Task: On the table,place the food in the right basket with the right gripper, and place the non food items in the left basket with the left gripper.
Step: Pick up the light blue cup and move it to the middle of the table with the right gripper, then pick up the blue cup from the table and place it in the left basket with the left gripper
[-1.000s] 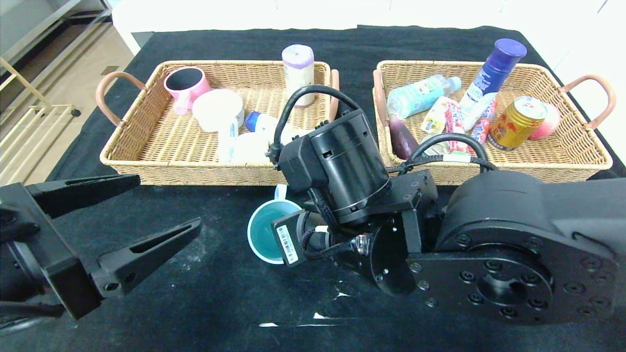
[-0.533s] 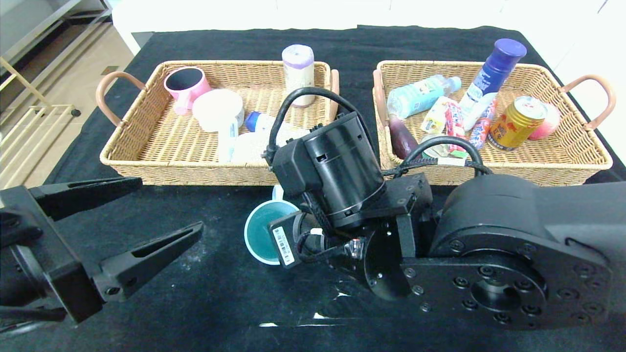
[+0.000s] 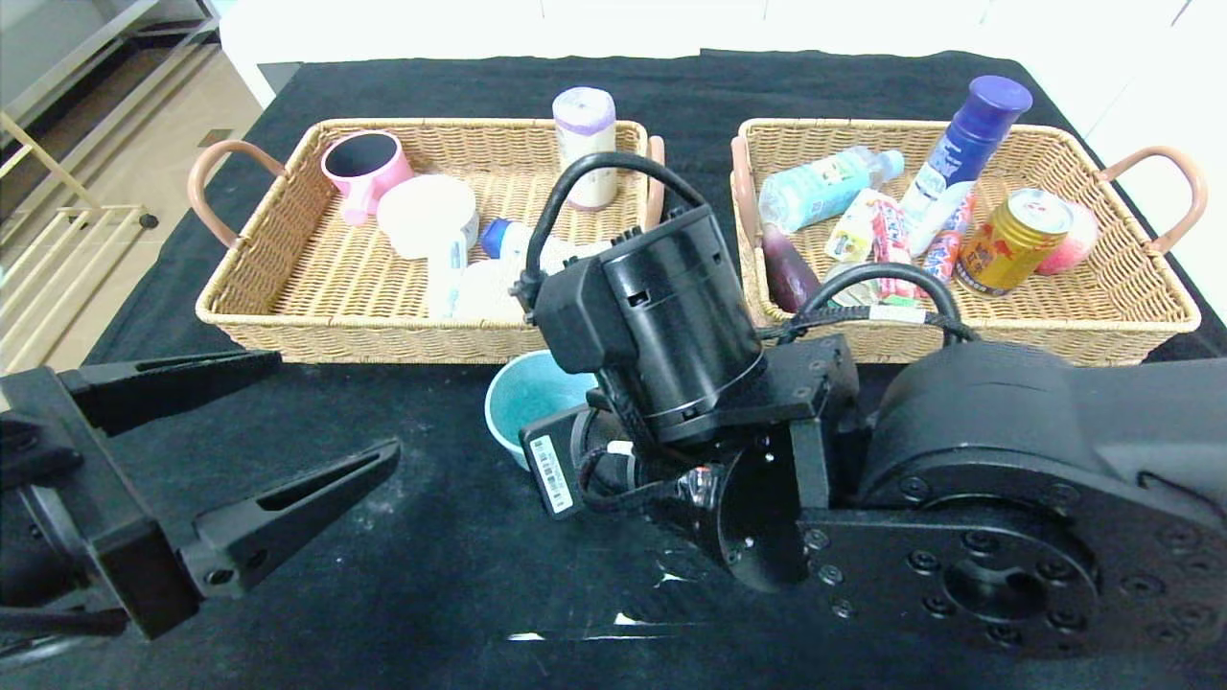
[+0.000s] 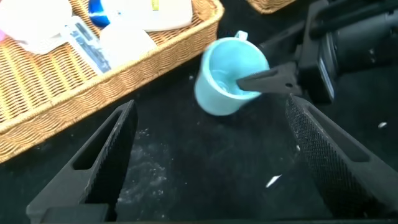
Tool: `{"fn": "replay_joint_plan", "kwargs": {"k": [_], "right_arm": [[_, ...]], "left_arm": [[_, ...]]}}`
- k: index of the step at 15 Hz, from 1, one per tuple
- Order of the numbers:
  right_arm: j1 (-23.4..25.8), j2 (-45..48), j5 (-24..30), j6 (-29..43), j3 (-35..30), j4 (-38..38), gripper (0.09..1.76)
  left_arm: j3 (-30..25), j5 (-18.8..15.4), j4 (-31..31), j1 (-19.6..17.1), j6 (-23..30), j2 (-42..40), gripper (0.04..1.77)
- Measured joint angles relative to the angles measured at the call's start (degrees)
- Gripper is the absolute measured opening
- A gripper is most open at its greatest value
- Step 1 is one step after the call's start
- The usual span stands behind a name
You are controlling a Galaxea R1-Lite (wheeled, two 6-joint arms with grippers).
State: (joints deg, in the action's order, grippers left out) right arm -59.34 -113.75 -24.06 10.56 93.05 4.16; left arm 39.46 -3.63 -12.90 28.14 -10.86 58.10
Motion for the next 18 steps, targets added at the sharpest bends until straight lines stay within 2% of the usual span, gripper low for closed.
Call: {"fn": "replay_joint_plan", "kwargs": {"k": [4, 10, 15, 18], "right_arm": [[-0.6, 3.0, 0.1, -0.1, -2.6, -4.5, 1.36], [0.3, 9.9, 0.5, -0.1, -8.0, -5.9, 1.54], [3.7, 18.5, 8.1, -3.4, -17.8, -9.4, 1.62], [6.5, 24.0, 16.9, -6.4, -26.0, -15.3, 1.65]], "left_arm": [[0.0, -0.9, -0.2, 0.0, 0.0, 0.0, 1.72], [0.2, -0.6, -0.3, -0.2, 0.0, 0.9, 1.72], [0.1, -0.5, -0.3, -0.2, 0.1, 2.0, 1.72], [0.0, -0.5, -0.2, -0.2, 0.0, 2.8, 1.72]]}}
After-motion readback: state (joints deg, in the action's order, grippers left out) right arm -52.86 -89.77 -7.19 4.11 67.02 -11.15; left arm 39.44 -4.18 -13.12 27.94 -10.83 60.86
